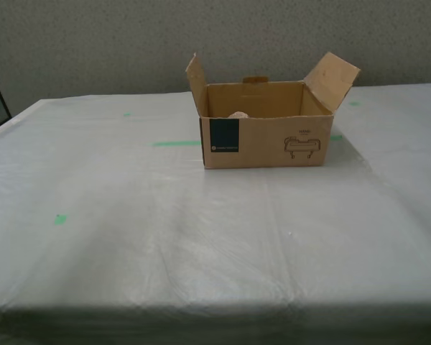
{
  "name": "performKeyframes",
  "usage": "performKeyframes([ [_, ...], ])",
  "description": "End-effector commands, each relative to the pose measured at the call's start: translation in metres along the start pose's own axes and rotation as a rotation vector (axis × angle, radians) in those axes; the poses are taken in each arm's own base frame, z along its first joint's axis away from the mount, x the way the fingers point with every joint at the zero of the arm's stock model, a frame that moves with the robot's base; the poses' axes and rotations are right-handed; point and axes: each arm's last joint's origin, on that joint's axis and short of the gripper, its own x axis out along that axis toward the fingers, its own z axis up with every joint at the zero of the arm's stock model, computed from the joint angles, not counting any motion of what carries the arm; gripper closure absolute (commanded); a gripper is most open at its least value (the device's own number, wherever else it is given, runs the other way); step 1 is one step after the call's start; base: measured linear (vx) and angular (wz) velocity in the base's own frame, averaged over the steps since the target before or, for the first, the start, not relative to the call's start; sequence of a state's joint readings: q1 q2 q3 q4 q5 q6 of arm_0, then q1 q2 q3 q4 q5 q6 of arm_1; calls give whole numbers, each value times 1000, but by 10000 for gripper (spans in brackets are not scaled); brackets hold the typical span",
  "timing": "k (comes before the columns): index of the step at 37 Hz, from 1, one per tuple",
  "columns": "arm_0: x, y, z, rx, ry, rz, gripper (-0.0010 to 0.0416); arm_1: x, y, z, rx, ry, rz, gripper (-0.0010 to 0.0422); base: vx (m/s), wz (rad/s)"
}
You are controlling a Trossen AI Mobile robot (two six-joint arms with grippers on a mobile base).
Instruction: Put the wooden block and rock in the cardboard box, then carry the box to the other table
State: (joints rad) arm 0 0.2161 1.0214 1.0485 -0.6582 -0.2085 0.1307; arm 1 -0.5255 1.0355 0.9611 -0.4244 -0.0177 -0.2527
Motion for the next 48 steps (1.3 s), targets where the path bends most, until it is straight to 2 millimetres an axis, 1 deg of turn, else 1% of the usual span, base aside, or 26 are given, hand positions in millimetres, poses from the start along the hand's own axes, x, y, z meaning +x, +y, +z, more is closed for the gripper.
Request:
performKeyframes([
  [1,0,0,0,0,0,-1,12,0,0,0,1,-3,1,16,0,0],
  [48,0,0,0,0,0,-1,12,0,0,1,1,-3,1,16,0,0],
])
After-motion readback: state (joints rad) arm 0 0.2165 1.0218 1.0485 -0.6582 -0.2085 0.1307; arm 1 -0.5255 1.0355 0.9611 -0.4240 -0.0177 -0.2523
